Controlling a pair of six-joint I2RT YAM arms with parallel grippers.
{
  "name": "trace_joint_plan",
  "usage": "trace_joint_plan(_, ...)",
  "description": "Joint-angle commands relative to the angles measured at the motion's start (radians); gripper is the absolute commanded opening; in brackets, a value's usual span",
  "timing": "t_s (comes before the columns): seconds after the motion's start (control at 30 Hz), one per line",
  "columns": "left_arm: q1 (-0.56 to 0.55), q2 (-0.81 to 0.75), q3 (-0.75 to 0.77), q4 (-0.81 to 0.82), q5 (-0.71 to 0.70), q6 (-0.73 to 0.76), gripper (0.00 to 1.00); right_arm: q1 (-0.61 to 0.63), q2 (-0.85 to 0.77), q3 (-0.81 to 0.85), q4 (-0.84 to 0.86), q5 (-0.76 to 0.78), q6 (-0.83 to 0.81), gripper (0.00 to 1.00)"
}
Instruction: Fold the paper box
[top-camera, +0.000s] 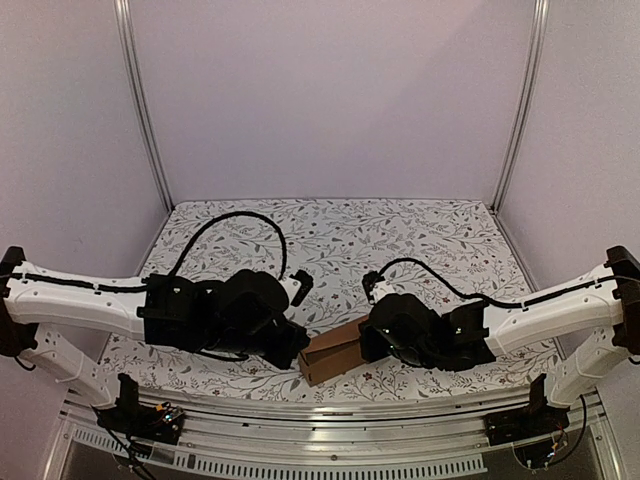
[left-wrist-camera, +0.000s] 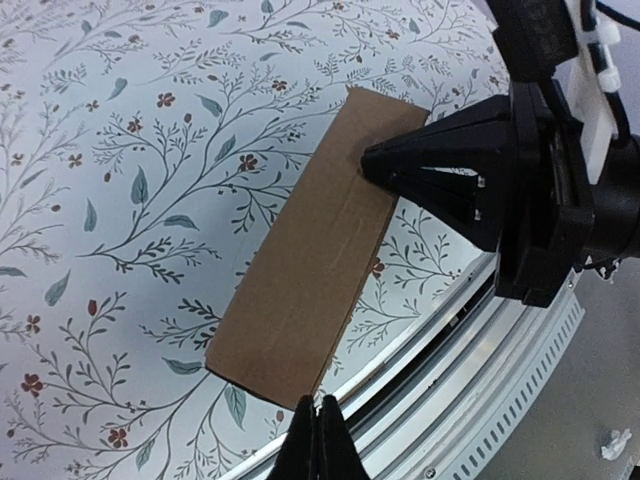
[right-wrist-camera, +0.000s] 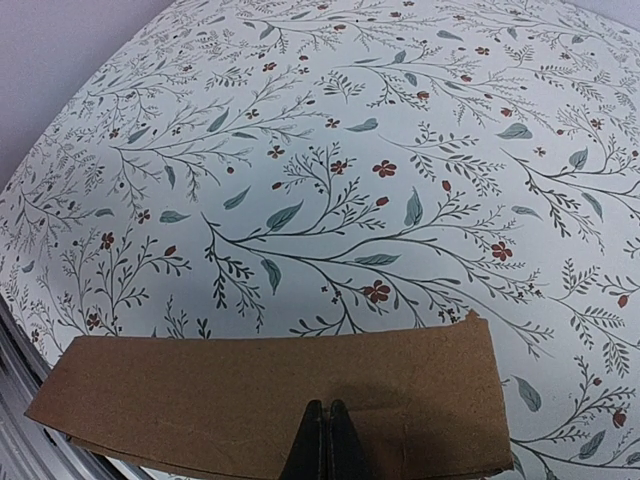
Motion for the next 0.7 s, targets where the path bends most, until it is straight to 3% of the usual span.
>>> trace_joint_plan(0.0, 0.058, -0.012, -0.062, 0.184, 0.113, 0.067, 0.00, 0.003, 0.027, -0.016, -0.088, -0.027, -0.008, 0.00)
trace_joint_plan(0.17, 0.070, 0.024, -0.149, 0.316, 0.189, 0.075, 0.00, 0.004, 0.028, -0.006, -0.093, -0.031, -0.012, 0.00)
trace_joint_plan(0.47, 0.089, 0.122, -0.497, 0.685, 0.220, -0.072, 0.00, 0.004, 0.036, -0.002, -0.095, -0.042, -0.011, 0.00)
trace_joint_plan(0.67, 0.090, 0.151, -0.535, 0.811, 0.313, -0.100, 0.00, 0.004, 0.042, 0.009, -0.099, -0.052, -0.013, 0.00)
